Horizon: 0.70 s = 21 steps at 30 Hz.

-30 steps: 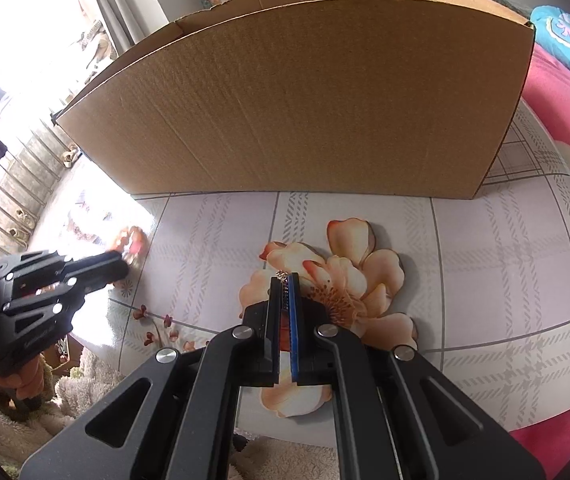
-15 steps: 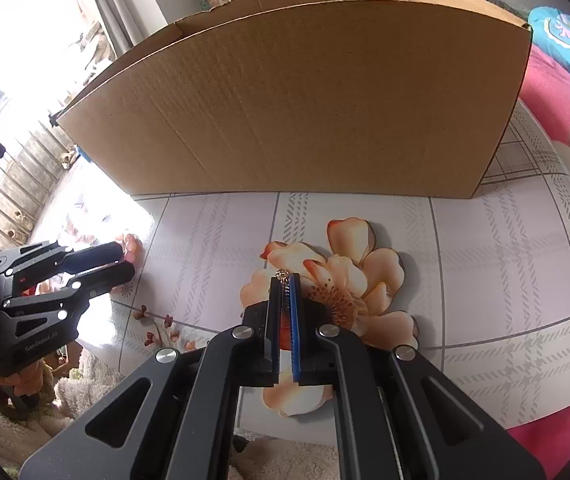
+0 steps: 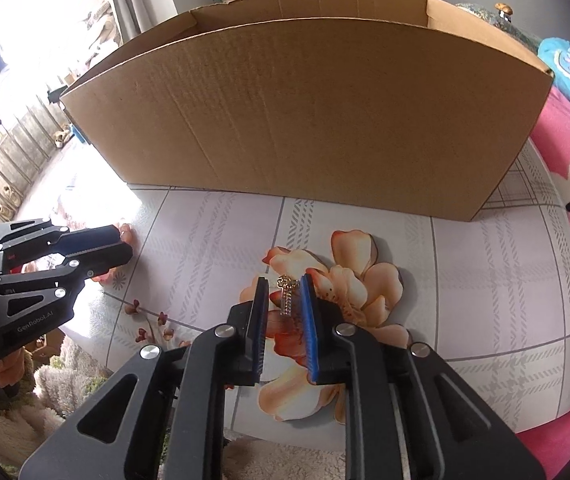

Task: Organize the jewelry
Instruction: 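Close the left gripper on the peach bead bracelet while the right gripper holds the charm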

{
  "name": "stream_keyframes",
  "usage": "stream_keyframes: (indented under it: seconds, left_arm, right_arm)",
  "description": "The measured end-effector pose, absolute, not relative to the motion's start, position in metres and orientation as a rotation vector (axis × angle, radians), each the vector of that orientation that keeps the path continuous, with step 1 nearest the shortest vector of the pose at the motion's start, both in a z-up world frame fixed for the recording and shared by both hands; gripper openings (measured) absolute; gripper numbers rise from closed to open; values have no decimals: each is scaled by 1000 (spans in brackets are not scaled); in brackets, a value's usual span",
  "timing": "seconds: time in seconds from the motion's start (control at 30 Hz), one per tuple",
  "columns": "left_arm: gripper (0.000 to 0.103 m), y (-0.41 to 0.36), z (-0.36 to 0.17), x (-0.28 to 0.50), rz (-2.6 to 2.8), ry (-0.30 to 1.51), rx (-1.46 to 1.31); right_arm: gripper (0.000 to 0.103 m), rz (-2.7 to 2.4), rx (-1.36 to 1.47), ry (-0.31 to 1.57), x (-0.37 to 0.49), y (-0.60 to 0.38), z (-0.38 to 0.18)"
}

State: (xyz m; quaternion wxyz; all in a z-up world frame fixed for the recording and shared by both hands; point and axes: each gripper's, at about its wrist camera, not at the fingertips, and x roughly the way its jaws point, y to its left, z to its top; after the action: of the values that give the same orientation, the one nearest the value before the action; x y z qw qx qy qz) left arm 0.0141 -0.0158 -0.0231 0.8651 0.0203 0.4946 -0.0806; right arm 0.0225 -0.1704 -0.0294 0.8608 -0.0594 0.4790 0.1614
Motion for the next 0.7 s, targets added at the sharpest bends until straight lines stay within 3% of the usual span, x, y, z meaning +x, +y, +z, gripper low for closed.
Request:
stream_keyframes:
  seconds: [0.7]
  left_arm:
    - [14, -20, -23, 21, -136, 1053, 41]
  right_arm:
    - [15, 293, -182, 1015, 25, -145, -31]
